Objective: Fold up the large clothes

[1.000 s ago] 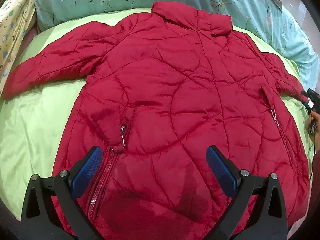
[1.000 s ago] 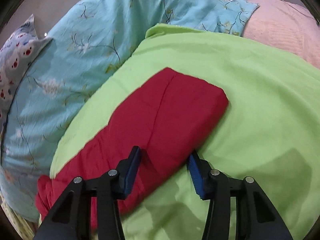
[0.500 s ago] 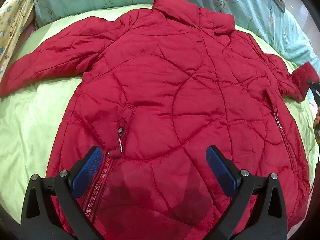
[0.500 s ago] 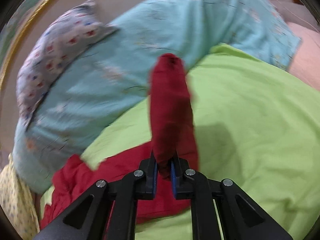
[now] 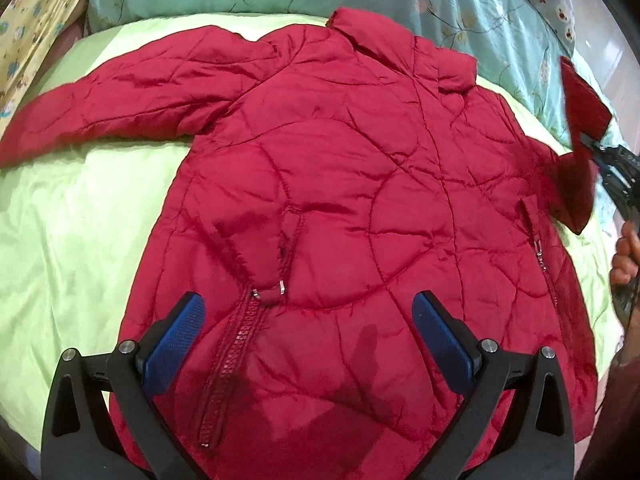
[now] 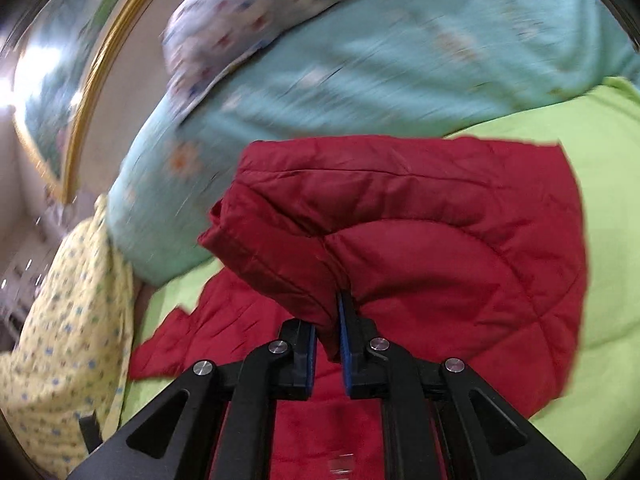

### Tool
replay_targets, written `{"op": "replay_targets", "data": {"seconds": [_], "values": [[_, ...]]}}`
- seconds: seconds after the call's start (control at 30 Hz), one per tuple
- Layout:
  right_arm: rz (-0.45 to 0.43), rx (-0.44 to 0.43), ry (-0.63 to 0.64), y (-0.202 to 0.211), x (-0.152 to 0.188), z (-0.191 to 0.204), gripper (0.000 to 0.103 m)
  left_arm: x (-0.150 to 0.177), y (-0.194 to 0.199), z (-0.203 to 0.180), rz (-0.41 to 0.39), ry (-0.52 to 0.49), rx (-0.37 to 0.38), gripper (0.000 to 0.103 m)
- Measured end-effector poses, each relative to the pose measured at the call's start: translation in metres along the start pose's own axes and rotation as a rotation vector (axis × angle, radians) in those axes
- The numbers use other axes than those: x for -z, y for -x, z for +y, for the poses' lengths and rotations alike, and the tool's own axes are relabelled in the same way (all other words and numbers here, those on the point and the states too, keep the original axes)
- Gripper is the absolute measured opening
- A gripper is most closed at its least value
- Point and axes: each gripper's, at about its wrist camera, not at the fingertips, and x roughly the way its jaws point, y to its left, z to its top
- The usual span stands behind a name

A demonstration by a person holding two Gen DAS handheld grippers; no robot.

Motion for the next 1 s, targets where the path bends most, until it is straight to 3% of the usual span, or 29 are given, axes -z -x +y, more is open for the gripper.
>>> {"op": "replay_targets", "data": {"seconds": [0.3,0.53,0.63,0.77,1.0], "values": [[0.17,-0.067,0.112,-0.082,0.044,0.078,0.009,-0.009,0.008,0.027,0.013,0.084,0.125,0.103],[0.229,-0.09,0.198,-0.134,0.075,0.118,0.009,-0.027,0.002,0.045,0.038,0.147,0.227,0.103],[0.261,-0.102,0.269,-0.151,0.091,0.131,0.01,-0.044,-0.01,0.053,0.067,0.189,0.315,0.103],[0.274,-0.096,0.378,-0.16,0.111,0.146,0.013,-0.076,-0.028,0.056,0.084,0.201,0.361,0.103],[0.273,-0.058,0.49,-0.16,0.121,0.161,0.015,-0.137,-0.084,0.047,0.189,0.269,0.551,0.103]]}}
